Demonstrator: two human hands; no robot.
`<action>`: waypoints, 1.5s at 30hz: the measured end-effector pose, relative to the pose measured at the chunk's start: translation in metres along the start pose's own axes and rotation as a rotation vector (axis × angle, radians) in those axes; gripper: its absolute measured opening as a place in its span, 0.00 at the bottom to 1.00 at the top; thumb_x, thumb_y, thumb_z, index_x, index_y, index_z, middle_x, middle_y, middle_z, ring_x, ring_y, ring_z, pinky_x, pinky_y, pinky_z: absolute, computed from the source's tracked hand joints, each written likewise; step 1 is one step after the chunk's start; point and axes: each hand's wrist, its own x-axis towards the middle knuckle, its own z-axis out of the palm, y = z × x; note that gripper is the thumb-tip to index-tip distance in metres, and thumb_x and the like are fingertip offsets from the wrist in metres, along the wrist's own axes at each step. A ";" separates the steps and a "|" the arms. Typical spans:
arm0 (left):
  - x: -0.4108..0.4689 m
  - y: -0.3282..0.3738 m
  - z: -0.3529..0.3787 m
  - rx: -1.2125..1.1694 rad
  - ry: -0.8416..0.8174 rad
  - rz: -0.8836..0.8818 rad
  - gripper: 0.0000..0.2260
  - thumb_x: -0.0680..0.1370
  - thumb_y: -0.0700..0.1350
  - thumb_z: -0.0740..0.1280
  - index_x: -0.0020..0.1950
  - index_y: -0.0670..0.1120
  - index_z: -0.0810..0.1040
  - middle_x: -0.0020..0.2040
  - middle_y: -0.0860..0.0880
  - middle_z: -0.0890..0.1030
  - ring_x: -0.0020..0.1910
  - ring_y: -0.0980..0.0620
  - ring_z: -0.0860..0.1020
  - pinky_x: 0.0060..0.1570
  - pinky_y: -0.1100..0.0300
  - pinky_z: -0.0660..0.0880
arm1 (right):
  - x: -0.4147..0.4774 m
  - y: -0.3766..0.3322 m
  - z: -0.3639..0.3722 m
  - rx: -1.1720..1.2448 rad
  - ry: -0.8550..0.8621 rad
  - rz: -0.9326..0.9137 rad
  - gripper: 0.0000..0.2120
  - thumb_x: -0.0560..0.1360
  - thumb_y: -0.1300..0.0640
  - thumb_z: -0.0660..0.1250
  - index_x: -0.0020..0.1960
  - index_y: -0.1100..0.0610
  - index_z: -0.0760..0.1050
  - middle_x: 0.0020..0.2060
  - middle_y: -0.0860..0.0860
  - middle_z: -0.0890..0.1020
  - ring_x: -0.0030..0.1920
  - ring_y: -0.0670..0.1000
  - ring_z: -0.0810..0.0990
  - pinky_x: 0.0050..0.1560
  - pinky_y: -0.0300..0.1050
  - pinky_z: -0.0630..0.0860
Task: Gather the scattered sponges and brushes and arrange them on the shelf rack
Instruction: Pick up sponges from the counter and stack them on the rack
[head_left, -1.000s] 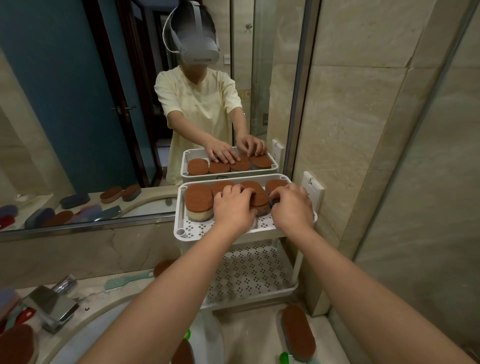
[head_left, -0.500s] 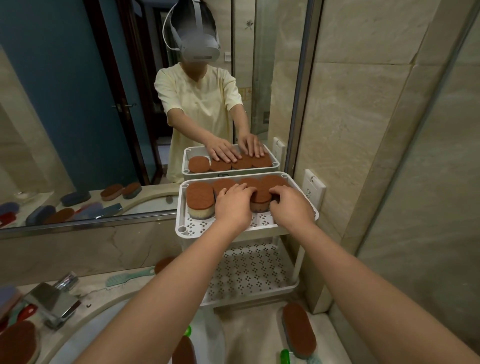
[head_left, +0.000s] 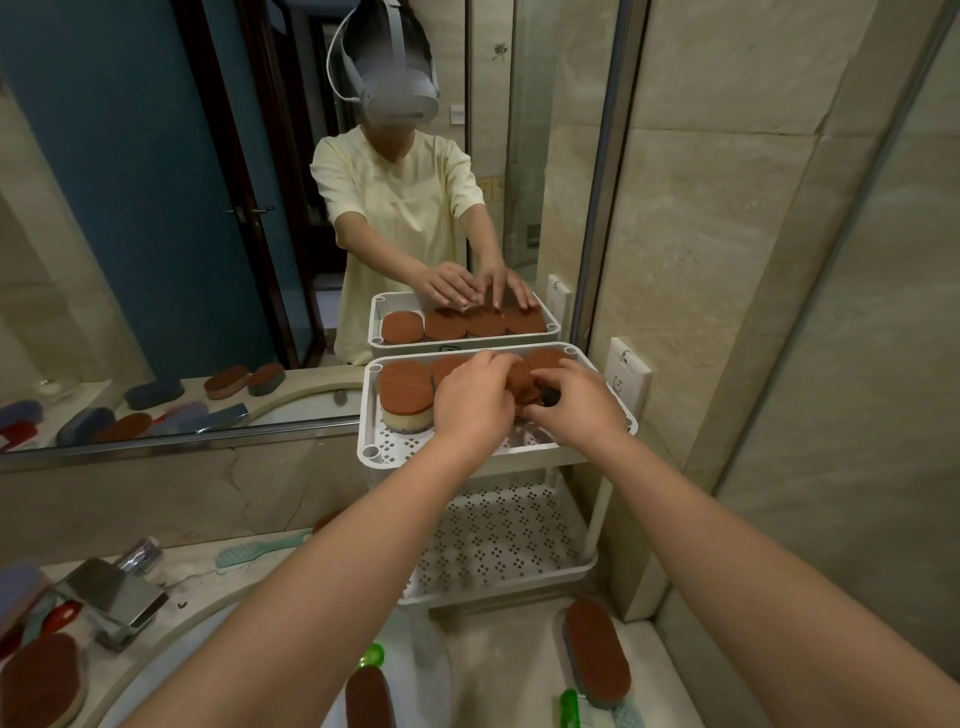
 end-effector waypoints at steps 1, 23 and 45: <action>-0.002 0.001 -0.003 -0.033 0.000 -0.003 0.20 0.75 0.39 0.61 0.65 0.53 0.74 0.62 0.52 0.77 0.58 0.49 0.76 0.52 0.52 0.75 | -0.003 0.000 -0.002 0.015 0.031 -0.003 0.19 0.68 0.47 0.69 0.59 0.42 0.79 0.60 0.47 0.77 0.63 0.50 0.72 0.59 0.48 0.73; -0.200 0.035 0.065 -0.442 -0.192 0.021 0.18 0.75 0.38 0.62 0.62 0.53 0.75 0.58 0.55 0.75 0.59 0.57 0.73 0.58 0.61 0.71 | -0.225 0.066 0.041 0.208 0.195 0.122 0.12 0.70 0.63 0.66 0.51 0.53 0.80 0.49 0.47 0.78 0.55 0.48 0.74 0.55 0.39 0.68; -0.213 0.013 0.187 -0.671 -0.942 -0.535 0.22 0.77 0.35 0.60 0.72 0.43 0.64 0.60 0.43 0.79 0.59 0.46 0.78 0.64 0.51 0.71 | -0.234 0.129 0.129 0.208 -0.450 0.630 0.25 0.75 0.60 0.61 0.72 0.55 0.69 0.67 0.56 0.75 0.73 0.61 0.62 0.74 0.47 0.55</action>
